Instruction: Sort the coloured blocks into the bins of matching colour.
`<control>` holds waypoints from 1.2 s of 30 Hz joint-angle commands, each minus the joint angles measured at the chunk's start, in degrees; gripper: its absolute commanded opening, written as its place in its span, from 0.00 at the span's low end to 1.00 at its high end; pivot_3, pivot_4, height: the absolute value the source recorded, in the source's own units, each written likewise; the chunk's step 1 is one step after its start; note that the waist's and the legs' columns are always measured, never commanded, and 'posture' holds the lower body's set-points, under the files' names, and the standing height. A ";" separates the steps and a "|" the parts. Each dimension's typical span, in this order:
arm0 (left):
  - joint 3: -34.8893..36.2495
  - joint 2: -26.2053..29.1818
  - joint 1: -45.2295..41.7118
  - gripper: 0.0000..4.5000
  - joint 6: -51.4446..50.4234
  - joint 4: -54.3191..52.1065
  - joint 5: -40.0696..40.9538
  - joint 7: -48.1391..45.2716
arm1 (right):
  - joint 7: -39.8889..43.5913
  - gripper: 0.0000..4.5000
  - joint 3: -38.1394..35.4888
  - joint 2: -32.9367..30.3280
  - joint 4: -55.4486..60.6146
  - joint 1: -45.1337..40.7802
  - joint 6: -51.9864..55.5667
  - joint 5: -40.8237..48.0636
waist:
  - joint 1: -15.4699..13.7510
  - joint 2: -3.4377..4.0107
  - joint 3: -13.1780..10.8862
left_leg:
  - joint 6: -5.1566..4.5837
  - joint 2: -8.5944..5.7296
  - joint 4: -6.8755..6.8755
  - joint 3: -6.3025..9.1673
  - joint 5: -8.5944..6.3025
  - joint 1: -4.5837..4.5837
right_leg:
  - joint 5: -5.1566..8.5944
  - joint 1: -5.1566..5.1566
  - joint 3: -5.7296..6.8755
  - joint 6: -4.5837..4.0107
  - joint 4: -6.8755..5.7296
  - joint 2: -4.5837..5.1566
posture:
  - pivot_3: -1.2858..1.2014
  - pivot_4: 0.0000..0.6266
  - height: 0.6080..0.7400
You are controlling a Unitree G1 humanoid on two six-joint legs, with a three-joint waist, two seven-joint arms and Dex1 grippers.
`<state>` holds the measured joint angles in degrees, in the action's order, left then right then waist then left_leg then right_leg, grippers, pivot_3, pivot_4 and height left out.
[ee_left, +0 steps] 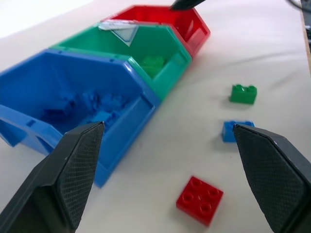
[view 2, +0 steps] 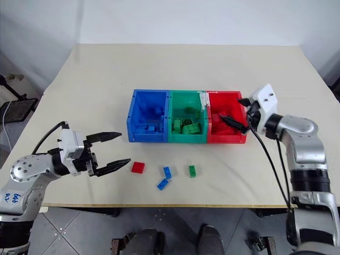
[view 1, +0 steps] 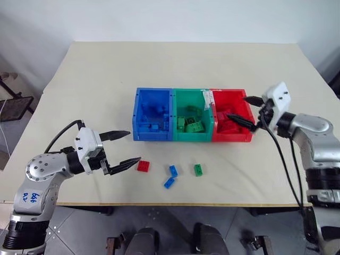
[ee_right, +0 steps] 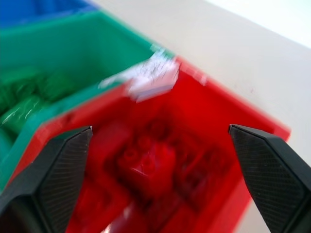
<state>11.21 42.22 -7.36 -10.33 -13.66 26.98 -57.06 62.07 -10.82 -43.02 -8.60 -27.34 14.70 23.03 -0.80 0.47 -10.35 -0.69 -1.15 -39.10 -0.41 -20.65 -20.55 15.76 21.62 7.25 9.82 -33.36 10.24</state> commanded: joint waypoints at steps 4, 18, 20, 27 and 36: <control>-2.37 2.59 -1.67 1.00 4.86 3.51 -2.46 -6.06 | 9.81 1.00 -8.21 -9.08 6.73 16.20 -8.12 0.79 | -0.54 0.04 -0.03 | -0.10 -0.02 -0.10 -0.25 -0.07 0.05 | 0.00 -0.04 -0.02 0.00 0.02 0.06 | 0.52 0.24 1.00; -11.25 -1.20 -5.09 1.00 9.35 2.47 -5.89 -8.90 | 10.90 1.00 -1.19 -9.61 12.72 23.42 -11.24 -1.36 | -0.03 0.05 -0.03 | -0.08 0.09 -0.10 -0.43 -0.08 0.23 | 0.00 -0.07 -0.17 0.00 -0.02 0.00 | 0.52 0.24 1.00; -10.47 -0.53 -4.53 1.00 8.79 2.54 -5.66 -8.89 | 11.09 1.00 3.31 -10.05 14.78 20.87 -7.67 -2.59 | -0.36 0.04 -0.03 | -0.09 0.06 -0.10 -0.42 -0.08 0.22 | 0.00 -0.07 -0.16 0.00 -0.01 0.03 | 0.52 0.24 1.00; -1.80 3.72 5.86 1.00 6.98 -0.45 -3.22 -8.04 | 7.47 1.00 25.58 2.74 13.45 1.60 0.40 -13.90 | 0.90 -0.04 -0.14 | 0.02 0.26 -0.10 -0.14 -0.15 0.26 | 0.03 0.00 -0.17 -0.08 0.00 -0.11 | 0.52 0.24 1.00; -0.45 3.31 9.59 1.00 6.99 -3.10 -3.27 -6.09 | 8.63 0.56 29.96 4.89 9.76 -2.05 -0.41 -16.31 | -0.47 0.02 -0.18 | -0.07 0.07 -0.13 -0.11 -0.23 0.08 | 0.03 0.02 0.25 -0.08 -0.07 0.06 | 0.52 0.24 1.00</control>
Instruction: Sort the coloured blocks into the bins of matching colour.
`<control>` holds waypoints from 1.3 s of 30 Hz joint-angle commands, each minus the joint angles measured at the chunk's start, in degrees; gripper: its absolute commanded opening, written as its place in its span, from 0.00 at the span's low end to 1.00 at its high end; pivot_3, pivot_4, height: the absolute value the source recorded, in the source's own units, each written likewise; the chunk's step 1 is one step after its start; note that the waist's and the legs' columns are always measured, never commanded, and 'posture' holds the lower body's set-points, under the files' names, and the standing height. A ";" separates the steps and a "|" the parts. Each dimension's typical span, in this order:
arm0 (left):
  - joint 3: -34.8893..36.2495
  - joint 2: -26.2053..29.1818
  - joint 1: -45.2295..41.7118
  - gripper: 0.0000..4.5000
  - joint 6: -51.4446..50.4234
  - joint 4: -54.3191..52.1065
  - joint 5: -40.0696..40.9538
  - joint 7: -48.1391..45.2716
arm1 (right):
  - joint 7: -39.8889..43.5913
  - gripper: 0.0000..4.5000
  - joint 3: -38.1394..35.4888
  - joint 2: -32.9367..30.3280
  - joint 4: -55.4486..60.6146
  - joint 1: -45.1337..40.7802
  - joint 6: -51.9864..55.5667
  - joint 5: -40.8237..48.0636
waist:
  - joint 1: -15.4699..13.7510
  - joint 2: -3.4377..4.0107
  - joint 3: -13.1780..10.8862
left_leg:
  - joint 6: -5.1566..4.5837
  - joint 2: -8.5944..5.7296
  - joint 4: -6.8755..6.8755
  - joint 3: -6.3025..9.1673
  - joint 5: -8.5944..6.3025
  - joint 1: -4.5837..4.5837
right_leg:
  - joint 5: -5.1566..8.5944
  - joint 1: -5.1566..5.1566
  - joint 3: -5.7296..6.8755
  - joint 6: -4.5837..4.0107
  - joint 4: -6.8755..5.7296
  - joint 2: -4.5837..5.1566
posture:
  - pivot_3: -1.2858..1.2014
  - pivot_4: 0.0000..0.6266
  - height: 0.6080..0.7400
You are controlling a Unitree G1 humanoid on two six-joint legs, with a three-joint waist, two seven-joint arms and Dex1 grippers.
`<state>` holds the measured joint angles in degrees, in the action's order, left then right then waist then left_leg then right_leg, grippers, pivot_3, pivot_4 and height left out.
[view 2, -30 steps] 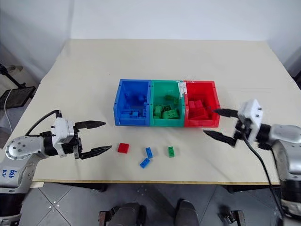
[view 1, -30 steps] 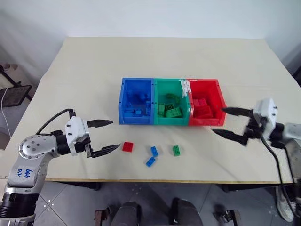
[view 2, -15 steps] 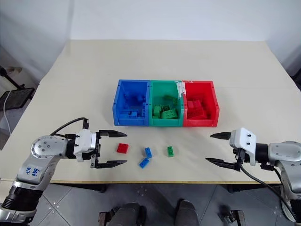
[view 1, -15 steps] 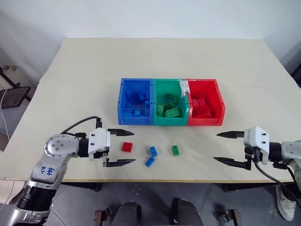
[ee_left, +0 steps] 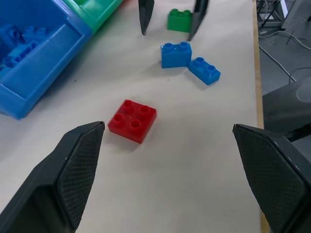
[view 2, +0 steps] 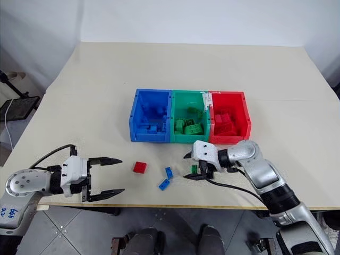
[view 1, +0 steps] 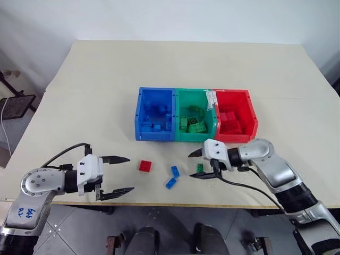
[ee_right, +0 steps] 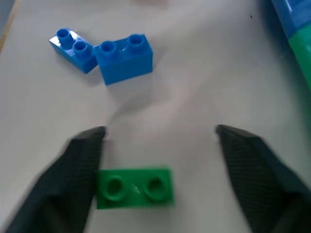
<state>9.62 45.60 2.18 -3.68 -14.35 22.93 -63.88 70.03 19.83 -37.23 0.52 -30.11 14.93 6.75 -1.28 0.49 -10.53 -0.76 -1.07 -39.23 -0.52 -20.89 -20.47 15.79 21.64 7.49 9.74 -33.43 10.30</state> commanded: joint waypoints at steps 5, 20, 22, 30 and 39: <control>1.35 -0.76 0.04 1.00 0.26 -2.78 1.58 1.66 | 2.37 0.33 -3.99 -2.16 2.32 1.82 -1.09 3.81 | 0.08 0.00 0.00 | 0.01 0.02 0.00 -0.10 0.01 0.04 | 0.00 -0.02 0.00 0.00 0.00 -0.01 | 0.52 0.24 1.00; 6.26 -4.20 -1.60 1.00 -5.30 -3.86 6.08 9.40 | -17.03 0.33 -16.14 11.88 -17.20 -22.75 2.89 8.01 | 1.87 0.03 -0.01 | 0.10 0.11 0.08 -0.10 0.00 0.16 | 0.00 0.07 -0.01 0.00 -0.19 -0.06 | 0.52 0.24 1.00; 6.15 -4.26 -1.20 1.00 -5.40 -4.26 5.87 9.44 | -16.43 0.56 -15.59 13.17 -20.51 -23.68 1.44 7.45 | 1.87 0.03 -0.01 | 0.10 0.10 0.10 -0.05 -0.03 0.12 | 0.00 0.07 0.06 0.00 -0.21 -0.06 | 0.52 0.24 1.00; 5.77 -4.43 -1.03 1.00 -5.86 -5.27 5.93 9.50 | -12.49 1.00 -17.68 10.76 -17.35 -19.70 -1.99 8.71 | 2.32 0.07 -0.04 | 0.07 0.10 0.10 -0.05 -0.05 0.07 | 0.00 0.09 0.10 0.00 -0.18 -0.05 | 0.52 0.24 1.00; 6.98 -2.58 -1.59 1.00 -5.38 -0.82 5.35 6.94 | 2.57 1.00 -28.05 -6.46 6.68 9.77 -1.82 19.67 | 1.00 0.06 -0.04 | -0.02 0.04 0.05 -0.15 -0.13 0.07 | 0.00 -0.03 0.11 0.00 -0.01 -0.01 | 0.52 0.24 1.00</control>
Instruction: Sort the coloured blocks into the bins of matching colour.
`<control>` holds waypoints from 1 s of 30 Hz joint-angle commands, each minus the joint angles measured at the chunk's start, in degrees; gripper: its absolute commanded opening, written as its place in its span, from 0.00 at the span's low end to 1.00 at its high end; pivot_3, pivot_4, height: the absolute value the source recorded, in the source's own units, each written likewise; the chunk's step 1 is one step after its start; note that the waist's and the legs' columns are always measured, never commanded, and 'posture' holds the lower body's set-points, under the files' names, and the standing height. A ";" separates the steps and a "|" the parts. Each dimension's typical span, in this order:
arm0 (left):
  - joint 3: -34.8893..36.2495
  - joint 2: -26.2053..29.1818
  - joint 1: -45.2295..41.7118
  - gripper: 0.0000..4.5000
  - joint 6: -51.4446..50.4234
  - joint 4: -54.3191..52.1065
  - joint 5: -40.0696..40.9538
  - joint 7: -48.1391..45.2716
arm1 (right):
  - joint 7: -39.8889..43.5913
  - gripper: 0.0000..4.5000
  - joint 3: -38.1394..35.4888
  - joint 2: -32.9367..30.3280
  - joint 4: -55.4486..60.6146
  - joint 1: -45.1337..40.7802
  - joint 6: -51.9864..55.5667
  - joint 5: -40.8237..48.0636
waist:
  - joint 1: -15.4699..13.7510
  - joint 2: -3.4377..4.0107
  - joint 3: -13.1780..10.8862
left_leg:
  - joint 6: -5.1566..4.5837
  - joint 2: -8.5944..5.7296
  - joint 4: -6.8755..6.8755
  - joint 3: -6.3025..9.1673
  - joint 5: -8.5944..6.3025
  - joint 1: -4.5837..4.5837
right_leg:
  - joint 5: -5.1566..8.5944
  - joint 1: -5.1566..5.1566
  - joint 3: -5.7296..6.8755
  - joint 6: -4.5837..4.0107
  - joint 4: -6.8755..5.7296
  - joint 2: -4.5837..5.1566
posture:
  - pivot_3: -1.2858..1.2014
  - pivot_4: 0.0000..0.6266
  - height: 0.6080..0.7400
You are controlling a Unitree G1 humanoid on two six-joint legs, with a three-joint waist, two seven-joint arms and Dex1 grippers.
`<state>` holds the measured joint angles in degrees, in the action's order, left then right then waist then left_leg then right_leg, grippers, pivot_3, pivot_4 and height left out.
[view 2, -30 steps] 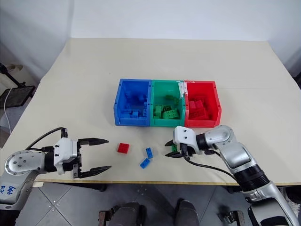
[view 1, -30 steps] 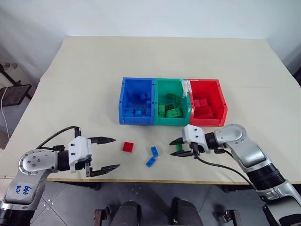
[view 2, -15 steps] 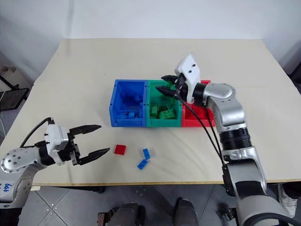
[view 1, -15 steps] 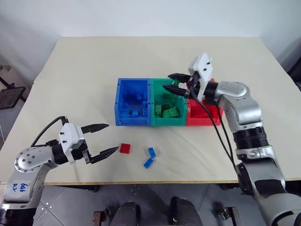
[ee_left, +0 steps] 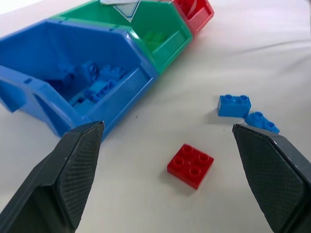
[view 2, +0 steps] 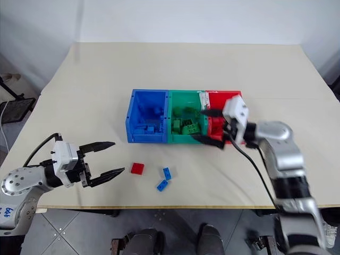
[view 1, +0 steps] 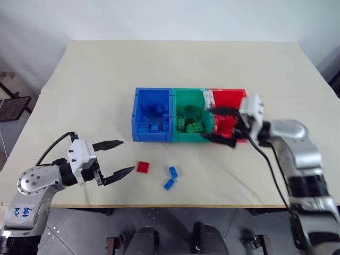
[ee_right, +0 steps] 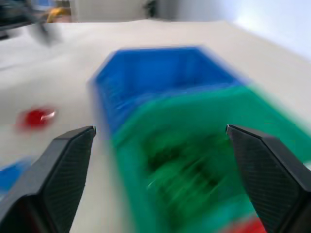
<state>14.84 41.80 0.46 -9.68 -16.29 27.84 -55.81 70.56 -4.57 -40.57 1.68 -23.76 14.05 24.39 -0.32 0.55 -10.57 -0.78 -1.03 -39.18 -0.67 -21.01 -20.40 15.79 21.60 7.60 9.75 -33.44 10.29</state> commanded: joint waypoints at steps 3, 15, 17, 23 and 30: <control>3.39 3.45 -0.59 1.00 5.97 7.47 -2.74 -3.27 | 5.09 1.00 -10.30 -4.72 10.45 14.07 -3.36 6.48 | 0.48 0.00 0.00 | 0.00 0.13 -0.02 -0.30 0.01 0.13 | 0.00 0.00 -0.08 0.00 0.04 -0.04 | 0.52 0.24 1.00; -4.66 10.85 -9.89 1.00 12.44 17.20 -4.40 -19.92 | 7.47 1.00 -15.17 -8.14 12.49 27.16 -9.39 7.29 | 0.12 0.00 0.00 | 0.00 0.22 -0.02 -0.56 -0.03 0.27 | 0.03 0.00 -0.19 -0.07 -0.01 -0.07 | 0.52 0.24 1.00; -9.79 8.74 -14.25 1.00 8.67 10.51 -3.15 -19.84 | 6.98 1.00 -15.65 -8.28 13.13 27.68 -9.08 7.32 | -0.63 -0.01 -0.01 | -0.02 0.20 -0.03 -0.53 -0.05 0.23 | 0.03 0.00 -0.15 -0.06 0.00 -0.06 | 0.52 0.24 1.00; -28.14 0.46 -27.55 1.00 8.06 8.04 -15.60 -19.40 | 4.80 1.00 -15.46 -8.53 17.78 30.00 -7.25 7.66 | -1.47 -0.01 -0.01 | -0.05 0.09 -0.22 -0.52 -0.06 0.17 | 0.01 -0.04 -0.14 -0.02 -0.05 0.00 | 0.52 0.24 1.00; -37.20 -6.94 -42.21 1.00 13.83 17.99 -23.10 -22.20 | 3.88 1.00 -17.83 -9.66 21.83 34.34 -5.23 8.52 | -1.40 -0.04 -0.03 | -0.07 0.14 -0.31 -0.58 -0.05 0.14 | 0.01 -0.03 -0.15 -0.02 -0.02 -0.06 | 0.52 0.24 1.00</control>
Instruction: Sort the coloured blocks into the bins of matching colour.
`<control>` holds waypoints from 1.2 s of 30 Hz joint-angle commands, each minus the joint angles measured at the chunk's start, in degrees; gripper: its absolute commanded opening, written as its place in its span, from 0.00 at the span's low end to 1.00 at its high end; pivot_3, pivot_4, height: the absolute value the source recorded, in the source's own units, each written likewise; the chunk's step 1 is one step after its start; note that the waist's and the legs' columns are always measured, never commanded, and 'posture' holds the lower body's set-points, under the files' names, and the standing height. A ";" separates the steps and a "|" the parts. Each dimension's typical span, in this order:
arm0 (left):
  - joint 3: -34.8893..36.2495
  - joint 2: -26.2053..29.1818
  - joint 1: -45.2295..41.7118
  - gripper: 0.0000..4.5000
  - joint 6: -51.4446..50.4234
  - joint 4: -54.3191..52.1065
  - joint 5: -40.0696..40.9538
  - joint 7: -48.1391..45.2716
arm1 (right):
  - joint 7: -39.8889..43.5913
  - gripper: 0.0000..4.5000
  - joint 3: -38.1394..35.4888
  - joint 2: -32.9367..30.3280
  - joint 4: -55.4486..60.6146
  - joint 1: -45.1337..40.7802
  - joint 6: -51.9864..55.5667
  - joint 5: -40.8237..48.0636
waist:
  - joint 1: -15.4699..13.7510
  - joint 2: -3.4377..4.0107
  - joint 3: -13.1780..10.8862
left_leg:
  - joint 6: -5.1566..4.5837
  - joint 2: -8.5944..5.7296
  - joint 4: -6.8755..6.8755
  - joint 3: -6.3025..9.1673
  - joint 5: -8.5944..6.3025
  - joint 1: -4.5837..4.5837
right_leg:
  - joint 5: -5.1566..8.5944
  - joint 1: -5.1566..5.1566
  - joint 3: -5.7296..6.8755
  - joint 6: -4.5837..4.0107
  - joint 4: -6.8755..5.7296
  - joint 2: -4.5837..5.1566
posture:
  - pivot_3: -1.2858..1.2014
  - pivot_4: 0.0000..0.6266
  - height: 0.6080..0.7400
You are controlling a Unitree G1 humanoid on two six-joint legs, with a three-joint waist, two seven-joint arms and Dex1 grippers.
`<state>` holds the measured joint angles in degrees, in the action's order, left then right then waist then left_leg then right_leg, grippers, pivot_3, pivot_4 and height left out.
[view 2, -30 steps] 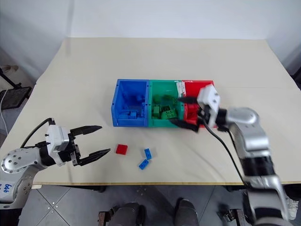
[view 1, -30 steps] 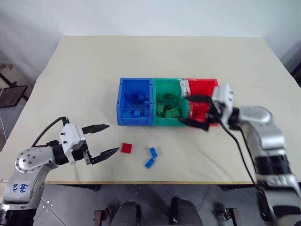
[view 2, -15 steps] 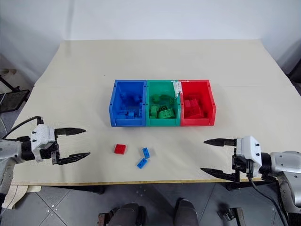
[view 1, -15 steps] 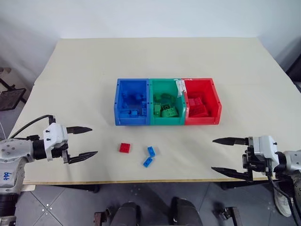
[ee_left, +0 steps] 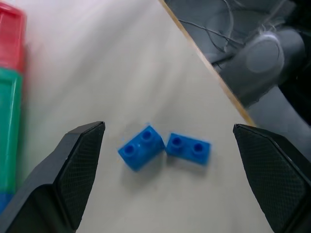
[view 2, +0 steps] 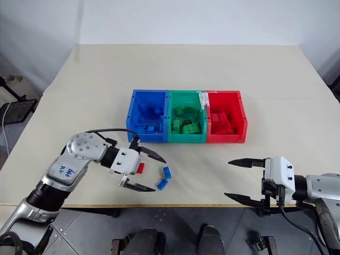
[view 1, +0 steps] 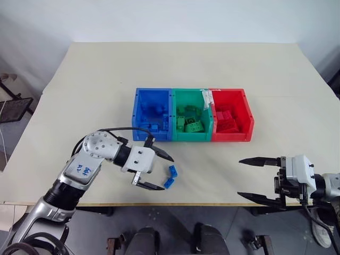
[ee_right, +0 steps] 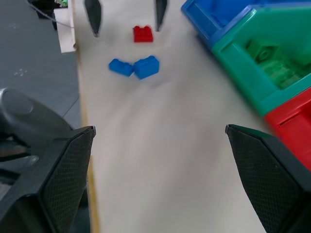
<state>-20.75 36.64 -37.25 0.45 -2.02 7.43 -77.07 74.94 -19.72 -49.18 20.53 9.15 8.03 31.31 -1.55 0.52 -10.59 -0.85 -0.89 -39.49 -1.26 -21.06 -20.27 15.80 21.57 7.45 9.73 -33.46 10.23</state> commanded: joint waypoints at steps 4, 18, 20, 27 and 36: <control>-4.60 -3.28 -9.82 1.00 9.49 11.18 -6.04 -3.80 | -2.22 1.00 -4.40 -0.30 5.55 5.15 1.45 1.79 | -0.45 -0.01 0.00 | -0.11 -0.02 -0.21 0.02 -0.07 -0.10 | 0.00 -0.02 0.01 0.01 0.02 0.01 | 0.52 0.24 1.00; -7.95 -10.37 -16.55 1.00 21.03 28.17 -13.62 -2.45 | -6.29 1.00 -5.21 0.04 9.78 9.52 2.63 2.28 | -1.49 -0.09 -0.05 | -0.21 -0.05 -0.50 0.03 -0.12 -0.29 | -0.02 -0.01 0.03 0.03 0.04 0.03 | 0.52 0.24 1.00; -7.94 -10.98 -16.45 1.00 21.08 28.44 -13.56 -2.51 | -6.50 1.00 -5.24 -0.16 10.09 9.85 2.94 2.45 | -1.55 -0.09 -0.05 | -0.21 -0.05 -0.52 0.03 -0.12 -0.29 | -0.02 -0.02 0.04 0.03 0.04 0.05 | 0.52 0.24 1.00; -7.60 -12.39 -16.24 0.59 20.95 29.13 -14.50 -1.18 | -7.13 1.00 -4.58 -0.29 10.02 9.02 3.17 2.43 | -1.53 -0.09 -0.05 | -0.23 -0.07 -0.56 0.03 -0.13 -0.31 | -0.02 -0.02 0.03 0.04 0.03 0.06 | 0.52 0.24 1.00; -6.83 -10.97 -15.66 0.00 20.91 28.99 -14.79 -0.40 | -6.82 1.00 -3.31 -0.43 8.70 7.28 2.81 1.76 | -1.47 -0.10 -0.05 | -0.24 -0.06 -0.56 0.03 -0.14 -0.31 | -0.02 -0.02 0.04 0.04 0.03 0.06 | 0.52 0.24 1.00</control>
<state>-28.66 25.23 -53.02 21.20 27.72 -7.21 -77.98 67.96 -22.81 -49.28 28.94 16.64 11.30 32.71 -3.02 0.43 -10.65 -1.09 -0.95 -40.05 -1.22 -21.20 -20.58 15.78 21.55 7.50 9.76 -33.43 10.29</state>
